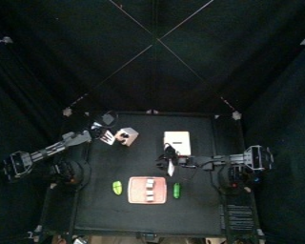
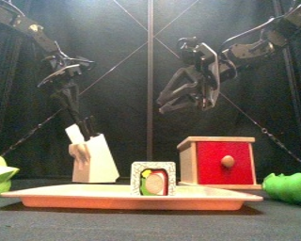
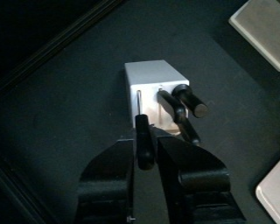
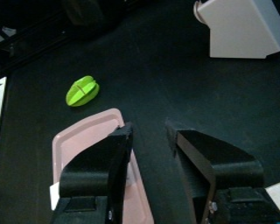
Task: Put cleaver in holder
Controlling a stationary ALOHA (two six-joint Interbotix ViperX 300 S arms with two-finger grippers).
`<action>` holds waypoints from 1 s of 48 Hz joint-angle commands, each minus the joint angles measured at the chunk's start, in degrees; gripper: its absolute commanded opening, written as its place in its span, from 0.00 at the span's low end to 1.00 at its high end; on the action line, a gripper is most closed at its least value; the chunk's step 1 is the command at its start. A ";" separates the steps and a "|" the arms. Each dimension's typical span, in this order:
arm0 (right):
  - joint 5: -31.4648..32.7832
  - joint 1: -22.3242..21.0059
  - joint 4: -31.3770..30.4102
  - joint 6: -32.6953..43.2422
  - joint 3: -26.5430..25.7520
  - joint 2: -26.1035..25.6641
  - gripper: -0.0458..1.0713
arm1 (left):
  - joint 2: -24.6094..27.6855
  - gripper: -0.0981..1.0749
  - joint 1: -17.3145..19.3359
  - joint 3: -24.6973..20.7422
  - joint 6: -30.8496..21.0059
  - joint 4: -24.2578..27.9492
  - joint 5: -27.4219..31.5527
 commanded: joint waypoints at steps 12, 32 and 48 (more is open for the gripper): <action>-0.53 -0.26 0.00 -0.09 -0.62 -0.70 0.71 | 0.09 0.89 0.88 -2.02 0.09 0.09 -1.23; -0.53 -0.26 0.09 0.00 -0.53 -0.79 0.71 | 0.00 0.92 0.70 -2.02 0.09 0.09 -2.02; -0.53 -0.26 0.35 0.00 -0.35 -0.70 0.71 | -2.72 0.92 0.09 -1.58 0.09 0.09 -2.20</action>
